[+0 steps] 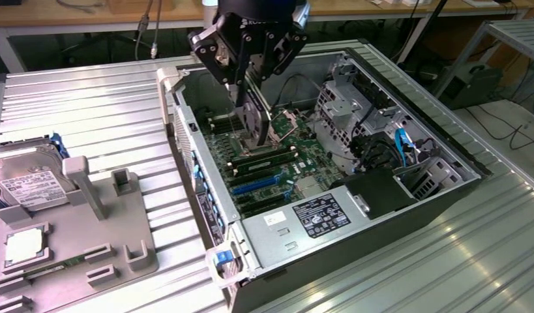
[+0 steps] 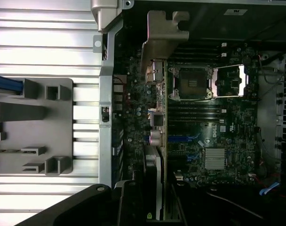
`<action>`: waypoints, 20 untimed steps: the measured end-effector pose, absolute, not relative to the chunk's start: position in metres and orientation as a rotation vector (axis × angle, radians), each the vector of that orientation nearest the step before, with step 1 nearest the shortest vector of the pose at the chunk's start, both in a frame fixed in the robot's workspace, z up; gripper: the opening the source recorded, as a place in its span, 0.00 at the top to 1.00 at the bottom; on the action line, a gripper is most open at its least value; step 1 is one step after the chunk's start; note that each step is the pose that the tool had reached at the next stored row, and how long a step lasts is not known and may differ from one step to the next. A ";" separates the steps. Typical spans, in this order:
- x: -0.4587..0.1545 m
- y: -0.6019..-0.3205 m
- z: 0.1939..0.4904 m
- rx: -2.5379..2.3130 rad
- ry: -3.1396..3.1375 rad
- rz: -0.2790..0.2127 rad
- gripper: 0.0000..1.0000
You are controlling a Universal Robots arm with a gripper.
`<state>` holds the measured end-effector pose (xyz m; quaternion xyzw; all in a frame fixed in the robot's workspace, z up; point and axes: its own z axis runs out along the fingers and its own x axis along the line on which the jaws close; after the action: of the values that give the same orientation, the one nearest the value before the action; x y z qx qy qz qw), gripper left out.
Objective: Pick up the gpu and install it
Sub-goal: 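Pick up the gpu and move the gpu toward the slot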
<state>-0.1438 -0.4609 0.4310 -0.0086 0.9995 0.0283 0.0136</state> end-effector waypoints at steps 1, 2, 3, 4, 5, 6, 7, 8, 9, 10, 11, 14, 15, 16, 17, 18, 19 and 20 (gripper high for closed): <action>-0.142 -0.461 0.431 -0.027 3.113 0.088 0.72; -0.141 -0.461 0.431 -0.027 3.113 0.088 0.72; -0.139 -0.461 0.431 -0.027 3.113 0.088 0.72; -0.137 -0.461 0.431 -0.027 3.113 0.088 0.72; -0.136 -0.461 0.431 -0.027 3.113 0.088 0.72; -0.135 -0.461 0.431 -0.027 3.113 0.088 0.72; -0.133 -0.461 0.431 -0.027 3.113 0.088 0.72; -0.131 -0.461 0.431 -0.027 3.113 0.088 0.72; -0.130 -0.461 0.431 -0.027 3.113 0.088 0.72; -0.128 -0.461 0.431 -0.027 3.113 0.088 0.72; -0.126 -0.461 0.431 -0.027 3.113 0.088 0.72; -0.122 -0.461 0.431 -0.027 3.113 0.088 0.72; -0.120 -0.461 0.431 -0.027 3.113 0.088 0.72; -0.118 -0.461 0.431 -0.027 3.113 0.088 0.72; -0.117 -0.461 0.431 -0.027 3.113 0.088 0.72; -0.115 -0.461 0.431 -0.027 3.113 0.088 0.72; -0.114 -0.461 0.431 -0.027 3.113 0.088 0.72; -0.112 -0.461 0.431 -0.027 3.113 0.088 0.72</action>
<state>-0.1120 -0.4608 0.4310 -0.0086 0.9995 0.0283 0.0136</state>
